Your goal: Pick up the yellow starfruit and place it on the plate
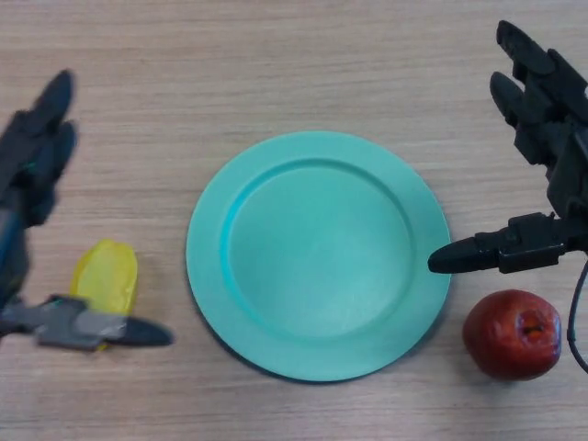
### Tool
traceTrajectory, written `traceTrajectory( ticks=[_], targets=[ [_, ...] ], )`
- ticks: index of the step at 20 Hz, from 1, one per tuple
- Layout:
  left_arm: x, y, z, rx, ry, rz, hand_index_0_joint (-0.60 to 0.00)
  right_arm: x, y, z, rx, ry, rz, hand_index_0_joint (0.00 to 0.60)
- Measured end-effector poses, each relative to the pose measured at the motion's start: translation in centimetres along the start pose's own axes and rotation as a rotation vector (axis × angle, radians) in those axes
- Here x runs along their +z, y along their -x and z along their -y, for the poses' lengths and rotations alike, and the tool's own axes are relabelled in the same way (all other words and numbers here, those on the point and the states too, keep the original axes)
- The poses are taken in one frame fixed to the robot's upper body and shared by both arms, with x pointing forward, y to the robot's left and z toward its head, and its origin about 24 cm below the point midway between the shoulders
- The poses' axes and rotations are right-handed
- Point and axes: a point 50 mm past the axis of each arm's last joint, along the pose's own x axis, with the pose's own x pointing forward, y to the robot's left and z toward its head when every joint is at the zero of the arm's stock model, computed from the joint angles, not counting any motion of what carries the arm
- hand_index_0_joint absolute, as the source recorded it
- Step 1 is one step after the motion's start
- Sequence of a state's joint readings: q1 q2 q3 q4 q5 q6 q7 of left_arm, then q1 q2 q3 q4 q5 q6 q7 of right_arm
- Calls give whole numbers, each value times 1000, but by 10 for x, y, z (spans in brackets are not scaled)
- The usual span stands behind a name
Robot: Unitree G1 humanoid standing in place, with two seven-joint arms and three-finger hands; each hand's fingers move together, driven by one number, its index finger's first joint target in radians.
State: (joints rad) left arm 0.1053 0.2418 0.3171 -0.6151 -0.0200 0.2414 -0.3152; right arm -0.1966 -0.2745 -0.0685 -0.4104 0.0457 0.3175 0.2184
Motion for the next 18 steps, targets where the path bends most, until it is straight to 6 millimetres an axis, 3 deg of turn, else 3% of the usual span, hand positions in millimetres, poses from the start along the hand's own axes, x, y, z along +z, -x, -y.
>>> traceTrajectory(
  ticks=[3, 8, 11, 14, 18],
  targets=[
    [-20, 3, -17, -54, -9, -83, 0, 2, -7, -14, 54, -13, 15, 0],
    [-59, 2, -21, -79, 11, -202, 0, 2, -8, -19, 65, -30, 19, 0],
    [-71, -1, -21, -104, -103, -179, 0, 1, -7, -18, 62, -33, 13, 0],
    [-89, -1, -12, -120, -122, -225, 0, 1, -5, -17, 42, -32, 14, 0],
    [-95, -6, -3, -150, -109, -227, 0, 1, -3, -16, 40, -24, 16, 0]
  ],
)
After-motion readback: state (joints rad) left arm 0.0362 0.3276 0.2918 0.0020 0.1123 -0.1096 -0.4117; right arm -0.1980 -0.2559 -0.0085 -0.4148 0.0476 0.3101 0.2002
